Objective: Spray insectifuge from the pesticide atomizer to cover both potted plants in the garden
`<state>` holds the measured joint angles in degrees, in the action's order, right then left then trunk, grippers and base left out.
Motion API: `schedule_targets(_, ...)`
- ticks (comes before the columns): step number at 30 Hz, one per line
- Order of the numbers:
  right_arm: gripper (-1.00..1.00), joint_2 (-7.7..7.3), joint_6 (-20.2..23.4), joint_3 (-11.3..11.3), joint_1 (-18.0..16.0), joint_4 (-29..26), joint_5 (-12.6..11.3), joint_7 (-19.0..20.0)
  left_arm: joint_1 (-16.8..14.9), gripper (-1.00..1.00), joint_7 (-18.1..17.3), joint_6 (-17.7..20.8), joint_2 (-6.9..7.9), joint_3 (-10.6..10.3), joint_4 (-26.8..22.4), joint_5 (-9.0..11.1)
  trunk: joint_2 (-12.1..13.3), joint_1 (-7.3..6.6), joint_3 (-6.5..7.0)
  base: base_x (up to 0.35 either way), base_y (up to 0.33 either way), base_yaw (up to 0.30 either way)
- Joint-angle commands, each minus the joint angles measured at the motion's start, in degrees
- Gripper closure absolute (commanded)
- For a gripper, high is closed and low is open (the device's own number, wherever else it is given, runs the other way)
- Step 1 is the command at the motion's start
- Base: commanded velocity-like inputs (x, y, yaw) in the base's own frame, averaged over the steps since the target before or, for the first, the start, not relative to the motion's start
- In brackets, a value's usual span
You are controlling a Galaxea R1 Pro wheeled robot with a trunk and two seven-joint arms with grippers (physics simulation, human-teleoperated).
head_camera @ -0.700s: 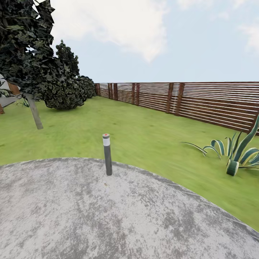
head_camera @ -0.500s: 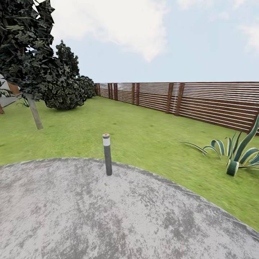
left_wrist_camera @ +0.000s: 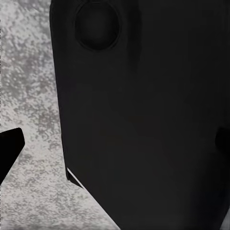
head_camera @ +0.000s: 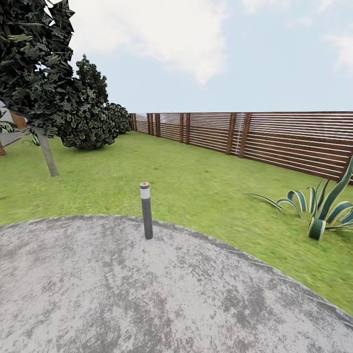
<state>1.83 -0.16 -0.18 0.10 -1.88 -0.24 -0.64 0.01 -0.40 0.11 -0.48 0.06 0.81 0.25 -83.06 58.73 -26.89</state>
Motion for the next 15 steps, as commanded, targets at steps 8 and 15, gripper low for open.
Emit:
schedule_targets(8,-1.00,-1.78,-2.6,-0.2,0.0,-2.4,0.1,-0.6,-0.3,-1.00,-0.1,-0.3,0.83,-0.3,-2.6,-0.3,0.0,0.00,-0.04,0.000,0.000,0.000)
schedule_targets(15,-1.00,-5.36,-26.7,-0.2,0.0,-10.7,0.1,-0.6,-0.8,-1.00,0.0,-9.2,1.18,-0.2,-11.8,-0.2,0.0,0.00,-0.04,0.000,0.000,0.000)
